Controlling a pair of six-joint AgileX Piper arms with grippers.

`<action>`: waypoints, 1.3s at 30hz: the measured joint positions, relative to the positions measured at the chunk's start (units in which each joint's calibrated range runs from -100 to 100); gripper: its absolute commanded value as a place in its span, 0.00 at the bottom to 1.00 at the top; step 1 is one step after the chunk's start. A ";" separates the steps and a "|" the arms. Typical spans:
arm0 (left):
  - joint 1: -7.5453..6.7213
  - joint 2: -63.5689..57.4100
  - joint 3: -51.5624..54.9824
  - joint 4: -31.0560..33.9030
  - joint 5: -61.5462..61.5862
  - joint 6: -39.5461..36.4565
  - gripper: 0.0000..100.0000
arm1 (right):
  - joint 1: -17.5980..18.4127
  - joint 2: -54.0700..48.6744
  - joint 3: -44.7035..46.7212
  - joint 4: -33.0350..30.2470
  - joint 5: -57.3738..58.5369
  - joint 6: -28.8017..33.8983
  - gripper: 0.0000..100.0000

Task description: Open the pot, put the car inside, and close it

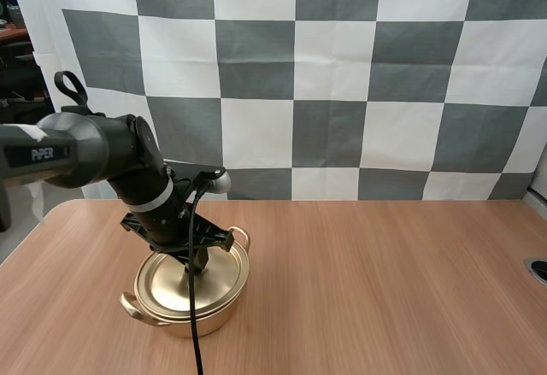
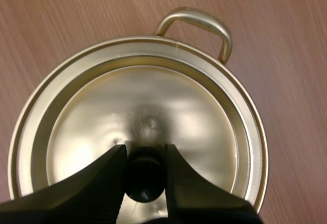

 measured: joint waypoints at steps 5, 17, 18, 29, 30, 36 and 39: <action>0.00 0.00 0.00 1.85 0.00 -2.02 0.00 | 0.00 0.00 0.00 0.00 0.00 0.00 1.00; 0.00 0.00 0.00 2.11 -2.58 -2.98 0.67 | 0.00 0.00 0.00 0.00 0.00 0.00 1.00; 0.00 0.00 0.00 2.11 -2.77 -2.24 0.72 | 0.00 0.00 0.00 0.23 0.00 0.00 1.00; 0.00 -0.27 0.00 2.11 0.07 2.35 1.00 | 0.00 0.00 0.00 1.19 0.00 -0.33 1.00; 0.00 -0.27 0.00 2.11 -0.28 2.22 1.00 | 0.00 0.00 0.00 1.19 0.00 -0.33 1.00; 0.00 -0.51 -0.28 1.32 -1.40 2.12 1.00 | 0.00 0.00 0.00 1.19 0.00 -0.33 1.00; 0.00 -1.88 -0.28 1.15 -3.63 2.40 1.00 | 0.00 0.00 0.00 1.19 0.00 -0.33 1.00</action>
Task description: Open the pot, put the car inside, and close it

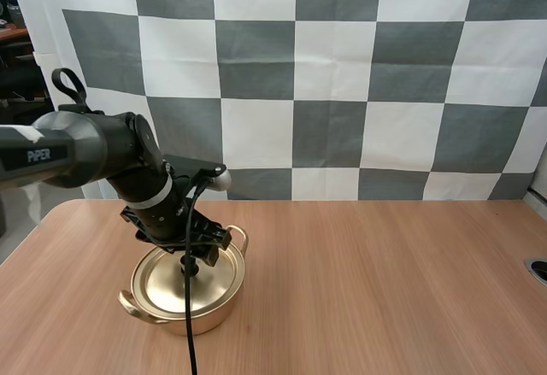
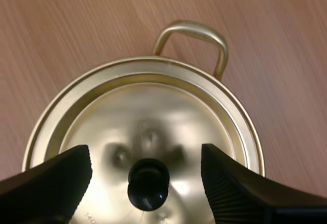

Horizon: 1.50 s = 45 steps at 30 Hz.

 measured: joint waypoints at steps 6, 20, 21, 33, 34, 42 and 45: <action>0.00 -4.55 -3.44 -0.25 3.72 4.77 1.00 | 0.00 0.00 0.00 0.00 0.00 0.00 1.00; 0.00 -7.74 -17.37 1.28 18.13 3.04 0.00 | 0.00 -0.13 0.00 0.16 0.00 0.00 1.00; 0.00 -8.16 -17.37 1.38 18.67 3.75 0.05 | 0.00 -0.26 0.00 -0.04 0.00 0.00 1.00; 0.00 -20.60 -17.37 5.71 5.25 -6.48 0.00 | -5.27 -6.21 8.67 -4.31 0.04 8.16 1.00; 0.00 -22.59 -17.37 6.39 2.81 -8.03 0.00 | -6.30 -7.37 10.78 -3.59 0.04 8.96 1.00; 0.00 -37.66 -17.37 6.79 -12.34 -14.86 0.00 | -11.53 -15.31 26.82 2.85 -3.86 8.70 0.00; 0.00 -41.39 -17.37 6.11 -12.87 -14.86 0.00 | -11.92 -15.72 31.45 1.49 -6.04 10.44 0.00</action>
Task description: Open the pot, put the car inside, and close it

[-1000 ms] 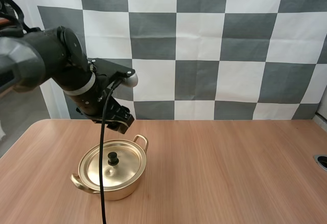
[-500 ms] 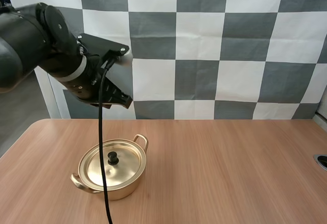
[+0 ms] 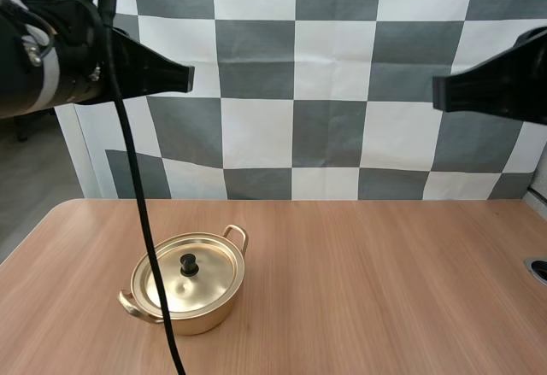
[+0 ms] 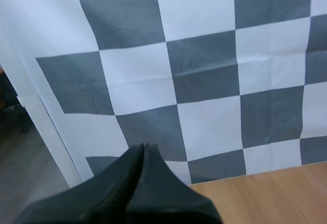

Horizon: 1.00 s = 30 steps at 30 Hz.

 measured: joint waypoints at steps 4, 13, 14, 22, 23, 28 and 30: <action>0.00 -7.99 4.05 -0.15 -2.77 -2.76 0.00 | -0.08 0.00 2.70 -3.57 -1.55 3.43 0.00; 0.00 -21.07 20.78 -0.15 -23.80 -8.54 0.00 | -0.13 0.00 12.03 -3.22 -9.58 7.61 0.00; 0.00 -22.22 22.88 -0.15 -26.63 -8.54 0.00 | -0.13 0.00 14.07 -3.22 -11.15 8.40 0.00; 0.00 -26.81 38.88 -0.15 -47.60 -8.54 0.00 | -0.13 0.15 30.08 -2.16 -31.68 10.88 0.00; 0.00 -27.39 40.99 -0.15 -50.22 -8.54 0.00 | -0.13 0.15 32.13 -2.16 -34.11 10.88 0.00; -0.99 -31.62 51.08 -0.15 -57.35 -8.54 0.00 | -0.13 0.15 42.24 -3.16 -47.21 10.88 0.00; -1.43 -33.58 55.28 -0.27 -57.35 -8.54 0.00 | -0.13 0.15 46.02 -3.16 -52.76 10.88 0.00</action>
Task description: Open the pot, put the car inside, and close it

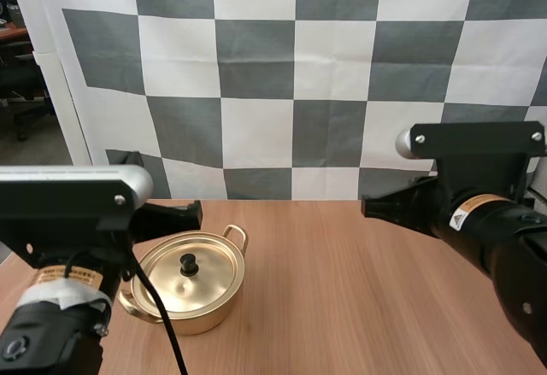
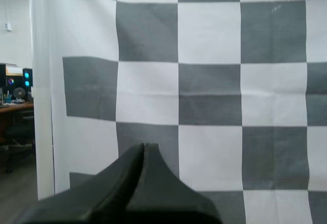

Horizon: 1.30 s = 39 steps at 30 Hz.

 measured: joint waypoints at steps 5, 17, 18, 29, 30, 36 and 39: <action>-0.18 -0.44 8.45 -1.46 -0.16 -0.09 0.00 | 0.00 0.00 10.10 0.44 -12.52 0.00 0.00; -0.18 -0.44 9.50 0.45 22.20 -0.09 0.00 | 0.00 0.00 23.91 0.88 -36.59 0.00 0.00; -0.18 -0.44 9.50 0.45 23.04 -0.09 0.00 | -0.16 -0.26 23.91 1.60 -36.74 0.00 0.00; -0.18 -0.44 9.50 0.45 23.24 -0.09 0.00 | -0.23 -14.95 26.40 4.74 -29.93 0.00 0.00; -0.18 -0.44 9.50 0.45 23.08 -0.09 0.00 | -0.23 -16.65 26.38 4.74 -29.79 0.00 0.00; -0.18 -0.44 9.50 0.45 22.61 -0.09 0.00 | -0.68 -24.35 26.40 5.00 -24.63 -0.09 0.00; -0.18 -0.44 9.50 0.45 22.61 -0.09 0.00 | -1.46 -26.38 26.40 6.68 -20.86 -0.09 0.00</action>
